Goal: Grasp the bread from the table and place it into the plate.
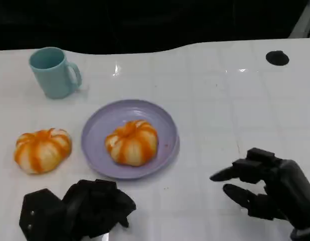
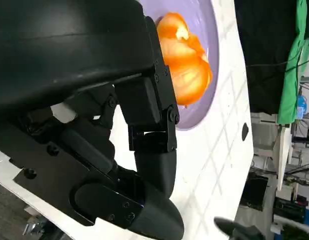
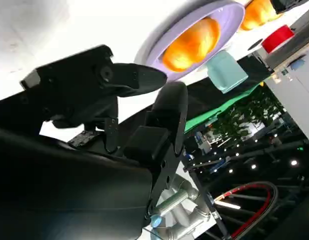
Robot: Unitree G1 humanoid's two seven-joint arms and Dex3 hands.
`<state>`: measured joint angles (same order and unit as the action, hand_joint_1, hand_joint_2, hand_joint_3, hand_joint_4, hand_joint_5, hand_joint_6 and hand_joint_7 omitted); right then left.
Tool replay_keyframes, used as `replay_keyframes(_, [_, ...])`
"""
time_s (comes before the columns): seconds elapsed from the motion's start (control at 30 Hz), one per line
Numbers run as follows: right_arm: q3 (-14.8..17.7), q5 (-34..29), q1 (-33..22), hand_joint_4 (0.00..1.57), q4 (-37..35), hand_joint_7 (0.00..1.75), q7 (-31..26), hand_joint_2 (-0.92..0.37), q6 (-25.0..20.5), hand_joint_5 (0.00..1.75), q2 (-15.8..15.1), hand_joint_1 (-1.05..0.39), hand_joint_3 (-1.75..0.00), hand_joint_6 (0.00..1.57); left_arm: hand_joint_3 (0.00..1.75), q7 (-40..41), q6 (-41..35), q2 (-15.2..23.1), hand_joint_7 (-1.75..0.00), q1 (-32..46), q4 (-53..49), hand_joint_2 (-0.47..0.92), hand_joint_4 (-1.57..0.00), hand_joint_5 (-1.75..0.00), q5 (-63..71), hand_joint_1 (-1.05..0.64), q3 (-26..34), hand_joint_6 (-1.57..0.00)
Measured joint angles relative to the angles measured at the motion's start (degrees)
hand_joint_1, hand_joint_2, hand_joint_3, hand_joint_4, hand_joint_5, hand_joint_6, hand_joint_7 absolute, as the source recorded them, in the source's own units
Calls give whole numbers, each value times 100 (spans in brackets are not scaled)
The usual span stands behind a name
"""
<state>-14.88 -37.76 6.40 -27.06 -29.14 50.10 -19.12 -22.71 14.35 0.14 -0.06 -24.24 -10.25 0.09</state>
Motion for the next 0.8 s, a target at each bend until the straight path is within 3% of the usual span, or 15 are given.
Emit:
replay_keyframes(0.1, [11, -54, -118, 77, -11, 121, -32, -53, 16, 173, -27, -27, -100, 78, 22, 0, 1, 2, -47, 10, 8, 65, -90, -151, 0, -105, 1, -148])
replay_keyframes(0.3, [10, -223, -248, 76, -16, 139, -173, -55, -39, 175, 0, -29, -101, 71, 22, 0, -33, 4, -47, 63, 71, 65, -90, -151, -3, -105, 5, -148])
replay_keyframes(0.5, [-2, -206, -251, 80, -183, 141, -269, -50, -18, 175, 94, -33, -111, 74, 22, 0, -42, 23, -47, 90, 103, 66, -90, -151, -3, -105, 12, -148])
replay_keyframes(0.8, [-28, 357, -252, 80, -462, 141, 251, -49, 201, 175, 246, -35, -113, 74, 22, 0, -53, 58, -48, 122, 143, 66, -89, -151, -4, -105, 17, -149])
